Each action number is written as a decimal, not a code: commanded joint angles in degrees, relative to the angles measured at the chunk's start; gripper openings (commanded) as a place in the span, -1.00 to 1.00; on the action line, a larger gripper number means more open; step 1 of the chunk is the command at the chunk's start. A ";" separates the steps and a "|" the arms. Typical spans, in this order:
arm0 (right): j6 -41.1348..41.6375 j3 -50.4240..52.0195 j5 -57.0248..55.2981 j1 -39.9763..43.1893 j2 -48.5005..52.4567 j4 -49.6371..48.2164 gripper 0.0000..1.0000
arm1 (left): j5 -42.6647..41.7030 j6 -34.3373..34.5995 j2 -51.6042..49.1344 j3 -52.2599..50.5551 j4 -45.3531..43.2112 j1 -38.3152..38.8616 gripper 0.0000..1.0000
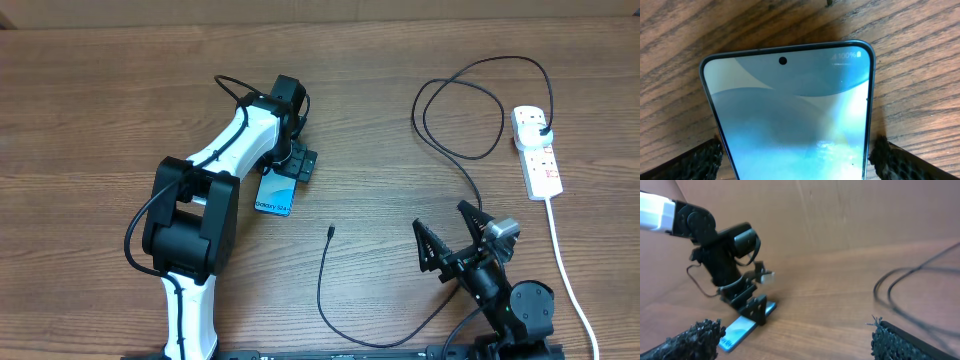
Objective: Plug charger to phone and switch on socket
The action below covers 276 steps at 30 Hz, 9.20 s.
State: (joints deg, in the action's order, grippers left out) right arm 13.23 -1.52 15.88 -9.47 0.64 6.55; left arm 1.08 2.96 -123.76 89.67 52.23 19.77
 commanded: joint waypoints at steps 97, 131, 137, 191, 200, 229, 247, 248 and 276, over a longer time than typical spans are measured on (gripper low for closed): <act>25.79 -36.72 -6.36 -27.45 100.32 -32.44 0.00 | -50.71 -9.22 -1.60 0.09 0.83 -6.99 0.43; 39.08 -36.72 23.26 -15.63 98.05 -39.56 -0.93 | -74.12 -22.08 -1.60 0.09 1.88 -8.61 0.80; 39.08 -36.72 26.29 -13.92 98.05 -40.94 -0.93 | -85.88 -35.93 -1.60 0.09 8.98 -10.12 0.79; 29.57 -36.70 26.05 -10.43 98.05 -22.25 0.65 | -68.87 -18.23 -0.94 0.39 -0.13 -10.38 -0.92; 29.83 -36.70 13.66 -10.71 98.05 -13.70 1.00 | -43.45 3.85 -0.94 0.39 -4.28 -10.34 -0.92; 29.99 -36.70 9.60 -10.71 98.05 -13.49 1.00 | -1.55 17.09 -0.94 4.20 1.86 -1.42 -0.92; 30.18 -36.70 9.62 -10.71 98.05 -13.27 1.00 | 4.85 17.84 -0.94 4.20 1.95 0.94 -0.81; 30.18 -36.70 9.62 -10.71 98.05 -13.27 1.00 | 4.85 17.84 -0.94 4.20 1.97 0.94 -0.78; 22.43 -58.34 3.08 -11.02 94.51 30.47 1.00 | -33.11 4.92 -0.94 4.63 -0.28 -3.72 -0.92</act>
State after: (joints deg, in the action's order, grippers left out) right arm 39.27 -53.04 24.69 -20.03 96.68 32.12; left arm -14.44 14.33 -123.87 94.67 52.21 17.50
